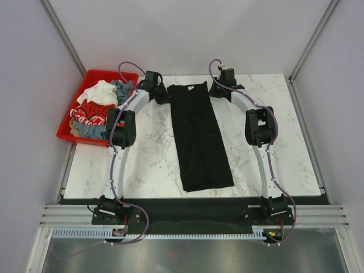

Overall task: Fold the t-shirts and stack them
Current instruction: Fold the tshirt

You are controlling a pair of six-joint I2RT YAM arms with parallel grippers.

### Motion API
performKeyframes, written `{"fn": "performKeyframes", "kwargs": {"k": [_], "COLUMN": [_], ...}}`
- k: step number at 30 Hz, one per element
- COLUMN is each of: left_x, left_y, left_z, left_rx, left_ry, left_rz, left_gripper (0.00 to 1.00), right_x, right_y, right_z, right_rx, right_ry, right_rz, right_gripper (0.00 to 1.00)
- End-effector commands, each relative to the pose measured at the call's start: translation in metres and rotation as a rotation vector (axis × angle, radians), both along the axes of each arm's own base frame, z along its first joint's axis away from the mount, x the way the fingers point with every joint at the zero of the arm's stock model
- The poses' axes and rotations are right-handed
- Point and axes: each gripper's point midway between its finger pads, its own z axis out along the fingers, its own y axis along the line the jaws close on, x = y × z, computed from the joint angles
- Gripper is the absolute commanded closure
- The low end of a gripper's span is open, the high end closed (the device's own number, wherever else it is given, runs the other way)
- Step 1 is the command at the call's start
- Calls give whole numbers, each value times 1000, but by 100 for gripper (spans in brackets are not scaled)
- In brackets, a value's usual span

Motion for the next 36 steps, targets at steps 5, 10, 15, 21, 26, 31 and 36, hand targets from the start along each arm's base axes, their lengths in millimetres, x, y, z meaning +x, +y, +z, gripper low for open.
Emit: {"fn": "performKeyframes", "kwargs": {"k": [5, 10, 15, 21, 26, 31, 36], "left_x": [76, 76, 29, -55, -159, -265, -320], "left_y": [-5, -12, -6, 11, 7, -10, -16], "left_z": [-1, 32, 69, 122, 118, 73, 57], "left_rx": [-6, -82, -51, -13, -37, -64, -53], "left_ry": [-188, -223, -195, -182, -89, 80, 131], "left_rz": [12, -27, -74, -84, -149, -237, -249], "left_gripper": [95, 69, 58, 57, 59, 60, 60], "right_x": [41, 49, 19, -60, -156, -249, -323], "right_y": [-15, -37, -64, -75, -54, 10, 64], "right_z": [1, 1, 32, 75, 64, 76, 67], "right_rx": [132, 193, 162, 74, 10, -9, -32], "right_ry": [-90, -71, -44, 57, 227, 251, 267], "right_rz": [-194, -256, -284, -248, -166, -6, 114], "right_gripper": [100, 86, 71, 57, 51, 50, 50]}}
